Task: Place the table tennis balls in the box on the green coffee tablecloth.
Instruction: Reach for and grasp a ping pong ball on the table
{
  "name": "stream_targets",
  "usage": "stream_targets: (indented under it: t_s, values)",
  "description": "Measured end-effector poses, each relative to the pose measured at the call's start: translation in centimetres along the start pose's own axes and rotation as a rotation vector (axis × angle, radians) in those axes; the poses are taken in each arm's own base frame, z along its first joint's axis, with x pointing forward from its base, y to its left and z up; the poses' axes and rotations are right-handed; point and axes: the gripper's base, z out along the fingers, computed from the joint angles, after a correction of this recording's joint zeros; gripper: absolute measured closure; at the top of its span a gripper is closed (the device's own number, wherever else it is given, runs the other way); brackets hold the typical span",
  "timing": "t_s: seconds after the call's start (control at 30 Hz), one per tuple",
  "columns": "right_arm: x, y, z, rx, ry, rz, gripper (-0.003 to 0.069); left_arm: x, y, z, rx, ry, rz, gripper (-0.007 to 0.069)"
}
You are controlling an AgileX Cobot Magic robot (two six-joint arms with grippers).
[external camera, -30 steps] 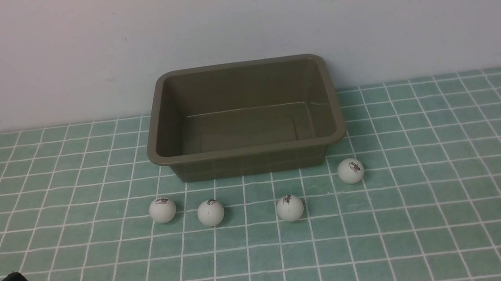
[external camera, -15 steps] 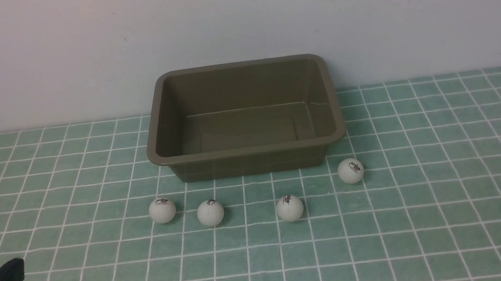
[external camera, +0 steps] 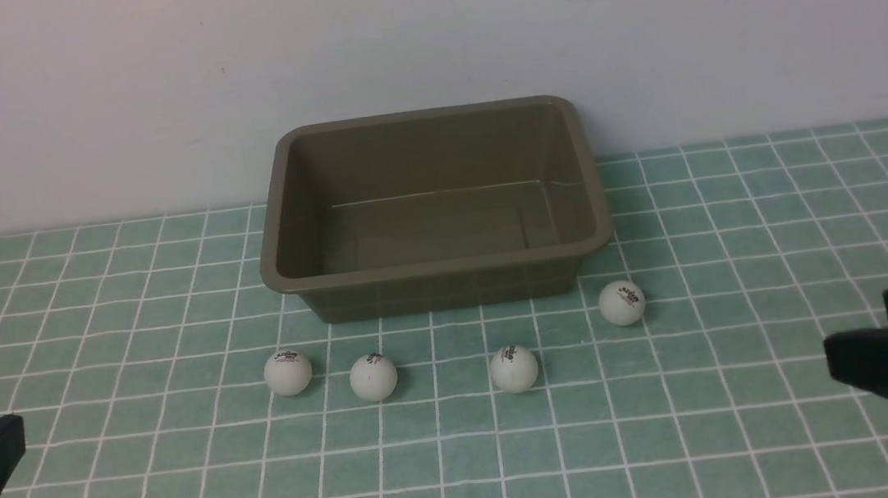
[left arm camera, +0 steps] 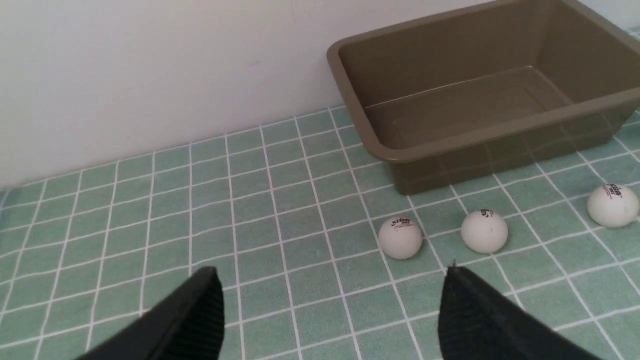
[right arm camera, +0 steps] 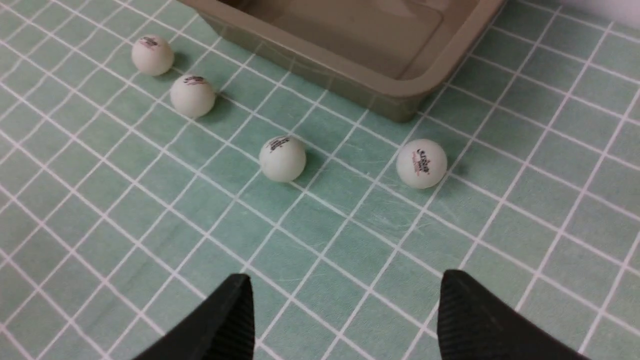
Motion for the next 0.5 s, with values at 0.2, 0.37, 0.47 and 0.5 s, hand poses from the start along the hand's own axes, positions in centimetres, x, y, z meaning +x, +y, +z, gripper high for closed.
stream_targets:
  t_s: [0.2,0.37,0.47,0.5]
  values:
    - [-2.4,-2.8,3.0,-0.001,0.065,-0.024,0.0211,-0.1,0.0,0.0,-0.003,-0.006,0.021,0.0104]
    - [-2.3,-4.7,6.5,-0.034,0.142,-0.004,0.0211,-0.2,0.1,0.0,-0.009,-0.019,0.047,0.0104]
    - [-1.6,-5.6,8.7,-0.066,0.191,-0.001,0.0211,-0.2,0.1,0.0,-0.009,-0.020,0.047,0.0104]
    - [-1.5,-6.0,9.5,-0.084,0.199,0.003,0.0211,-0.2,0.1,0.0,-0.009,-0.020,0.047,0.0104]
